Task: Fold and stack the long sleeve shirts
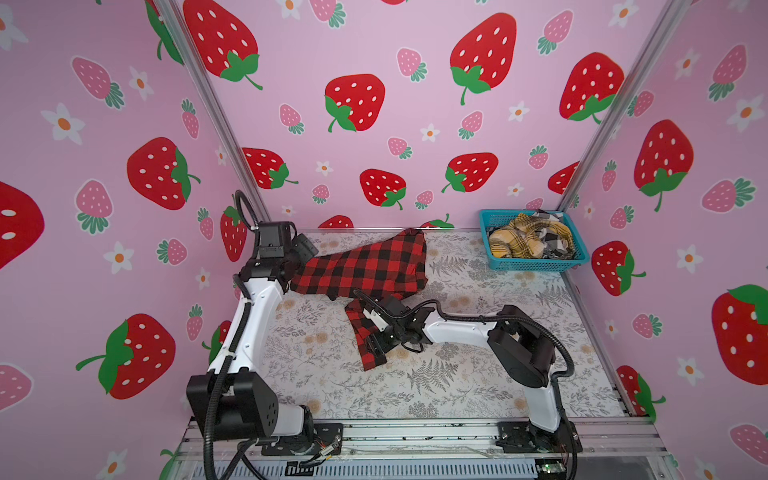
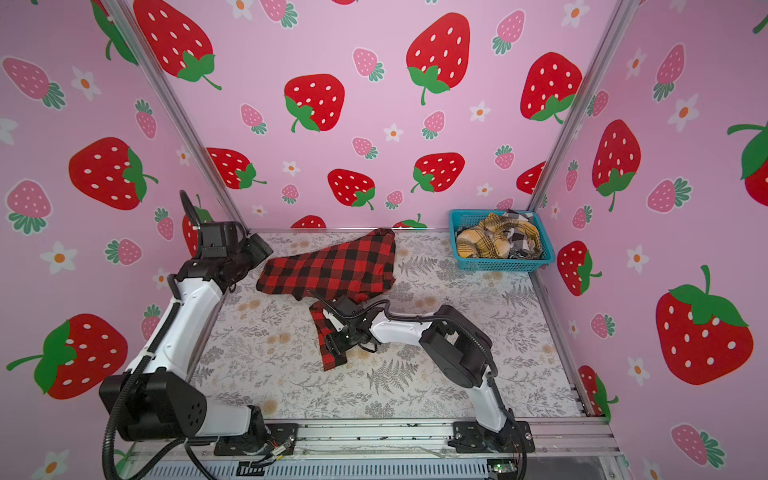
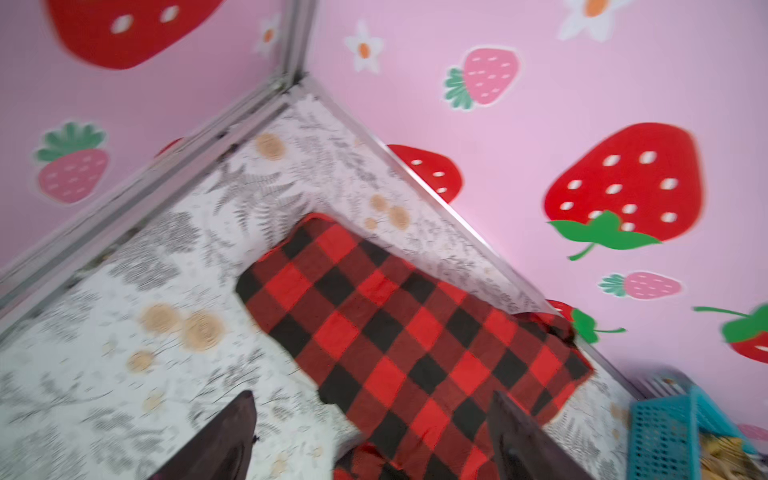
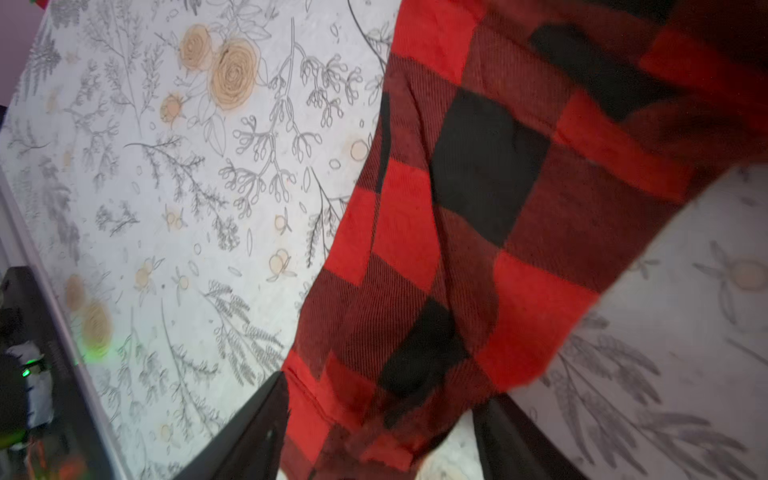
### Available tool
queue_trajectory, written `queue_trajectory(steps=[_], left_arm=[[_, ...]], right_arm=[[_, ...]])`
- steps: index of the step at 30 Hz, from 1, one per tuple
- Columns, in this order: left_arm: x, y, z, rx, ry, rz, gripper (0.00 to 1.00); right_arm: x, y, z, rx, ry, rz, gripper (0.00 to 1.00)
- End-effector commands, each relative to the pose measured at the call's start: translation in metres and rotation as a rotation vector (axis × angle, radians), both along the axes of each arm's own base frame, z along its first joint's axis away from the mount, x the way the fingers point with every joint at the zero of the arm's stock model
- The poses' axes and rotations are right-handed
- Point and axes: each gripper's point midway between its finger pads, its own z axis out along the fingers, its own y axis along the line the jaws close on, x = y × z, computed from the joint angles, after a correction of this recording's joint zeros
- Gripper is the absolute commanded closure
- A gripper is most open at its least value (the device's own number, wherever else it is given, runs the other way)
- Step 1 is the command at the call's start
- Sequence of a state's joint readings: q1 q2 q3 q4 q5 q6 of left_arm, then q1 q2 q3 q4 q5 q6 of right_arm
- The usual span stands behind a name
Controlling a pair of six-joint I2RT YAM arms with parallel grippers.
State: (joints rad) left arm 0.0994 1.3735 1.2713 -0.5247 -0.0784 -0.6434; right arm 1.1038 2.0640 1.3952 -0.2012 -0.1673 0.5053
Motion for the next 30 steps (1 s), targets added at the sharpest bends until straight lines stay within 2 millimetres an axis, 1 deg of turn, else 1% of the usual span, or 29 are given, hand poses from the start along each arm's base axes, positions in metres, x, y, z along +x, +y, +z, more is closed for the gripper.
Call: queue_trajectory(steps=[1,3,4,5,6,7,8,10,11,12,13,14,16,18,19,20,23,25,27,28,30], left_arm=[[-0.040,0.017,-0.072,-0.057,0.205,0.079,0.12],[-0.052,0.023,-0.088,-0.101,0.223,0.102,0.12],[-0.057,0.025,-0.096,-0.122,0.230,0.108,0.12],[-0.059,0.025,-0.101,-0.139,0.233,0.110,0.11],[-0.061,0.026,-0.108,-0.162,0.237,0.114,0.11],[-0.061,0.025,-0.112,-0.188,0.235,0.112,0.12],[-0.061,0.024,-0.116,-0.208,0.234,0.111,0.11],[-0.059,0.018,-0.122,-0.241,0.218,0.100,0.11],[-0.057,0.016,-0.124,-0.257,0.206,0.100,0.10],[-0.056,0.016,-0.128,-0.271,0.197,0.108,0.10],[-0.054,0.009,-0.131,-0.308,0.188,0.095,0.10],[-0.052,0.005,-0.134,-0.326,0.187,0.090,0.10],[-0.051,-0.006,-0.145,-0.349,0.204,0.072,0.11],[-0.052,-0.013,-0.155,-0.354,0.233,0.060,0.11],[-0.054,-0.016,-0.161,-0.363,0.243,0.061,0.12],[-0.056,-0.018,-0.164,-0.369,0.248,0.064,0.12],[-0.063,-0.018,-0.171,-0.366,0.261,0.074,0.13],[-0.068,-0.015,-0.172,-0.342,0.286,0.088,0.13],[-0.071,-0.013,-0.172,-0.327,0.305,0.091,0.15],[-0.073,-0.006,-0.173,-0.300,0.315,0.115,0.16],[-0.077,-0.005,-0.175,-0.309,0.336,0.146,0.16]], right_arm=[[0.024,-0.017,-0.022,-0.148,-0.011,-0.150,0.47],[0.032,-0.031,-0.032,-0.238,-0.032,-0.201,0.68],[0.036,-0.039,-0.032,-0.258,-0.038,-0.227,0.79],[0.041,-0.051,-0.031,-0.278,-0.047,-0.261,0.88],[0.048,-0.068,-0.027,-0.299,-0.061,-0.311,0.97],[0.056,-0.089,-0.020,-0.313,-0.074,-0.368,1.00],[0.062,-0.110,-0.010,-0.318,-0.086,-0.421,1.00],[0.072,-0.166,0.016,-0.325,-0.116,-0.547,1.00],[0.073,-0.192,0.026,-0.330,-0.123,-0.599,1.00],[0.073,-0.223,0.036,-0.338,-0.130,-0.654,1.00],[0.069,-0.254,0.041,-0.358,-0.129,-0.700,1.00],[0.065,-0.277,0.046,-0.368,-0.131,-0.732,1.00],[0.053,-0.335,0.048,-0.428,-0.122,-0.822,1.00],[0.041,-0.378,0.049,-0.477,-0.118,-0.915,1.00],[0.041,-0.384,0.050,-0.425,-0.096,-0.945,1.00],[0.040,-0.385,0.052,-0.391,-0.086,-0.953,1.00],[0.042,-0.406,0.061,-0.443,-0.093,-1.039,1.00],[0.049,-0.409,0.079,-0.452,-0.117,-1.062,1.00],[0.056,-0.412,0.106,-0.431,-0.166,-1.105,1.00],[0.059,-0.414,0.118,-0.419,-0.186,-1.122,1.00],[0.061,-0.417,0.140,-0.403,-0.207,-1.150,1.00]])
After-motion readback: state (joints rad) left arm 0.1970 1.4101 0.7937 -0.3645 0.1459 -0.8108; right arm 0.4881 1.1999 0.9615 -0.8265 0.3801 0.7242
